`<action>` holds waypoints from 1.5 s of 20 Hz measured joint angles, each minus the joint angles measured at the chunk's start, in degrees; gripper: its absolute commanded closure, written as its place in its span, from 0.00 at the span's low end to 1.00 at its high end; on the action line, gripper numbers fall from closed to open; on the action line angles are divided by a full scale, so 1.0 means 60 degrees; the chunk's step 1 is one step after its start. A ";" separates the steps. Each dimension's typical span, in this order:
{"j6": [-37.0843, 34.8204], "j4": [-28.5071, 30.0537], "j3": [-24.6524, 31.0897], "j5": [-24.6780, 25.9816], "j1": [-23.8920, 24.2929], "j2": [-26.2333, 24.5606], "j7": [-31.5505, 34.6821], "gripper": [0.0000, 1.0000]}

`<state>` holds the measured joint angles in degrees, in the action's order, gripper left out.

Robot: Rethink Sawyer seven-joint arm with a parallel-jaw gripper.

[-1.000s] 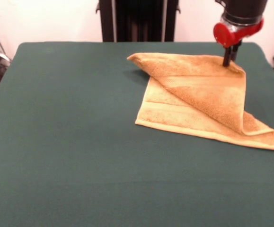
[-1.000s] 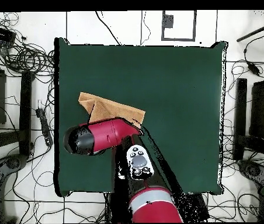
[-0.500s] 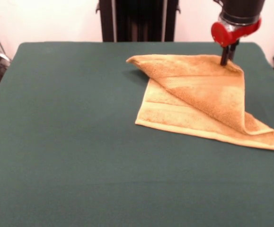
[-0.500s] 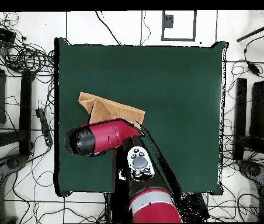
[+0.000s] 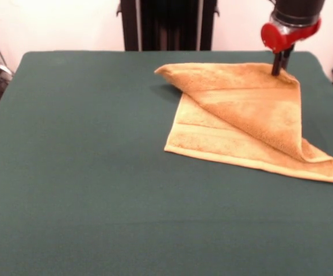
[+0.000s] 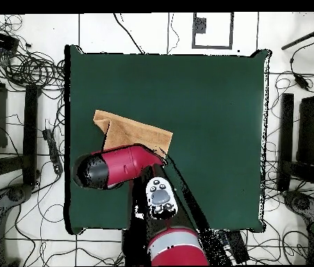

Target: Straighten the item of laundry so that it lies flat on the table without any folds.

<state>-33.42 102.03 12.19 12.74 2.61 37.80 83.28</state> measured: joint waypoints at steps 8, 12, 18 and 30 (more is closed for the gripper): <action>0.0000 0.0018 -0.0070 -0.0248 -0.0287 0.0106 0.0000 1.00; 0.0005 0.0040 -0.0221 -0.0356 -0.0485 0.0107 0.0000 1.00; 0.0086 0.0071 -0.0294 -0.0438 -0.0616 0.0107 0.0000 1.00; 0.0334 0.0191 -0.0308 -0.0559 -0.0620 0.0106 0.0000 1.00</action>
<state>-31.41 103.18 10.35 9.39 -1.11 38.44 83.28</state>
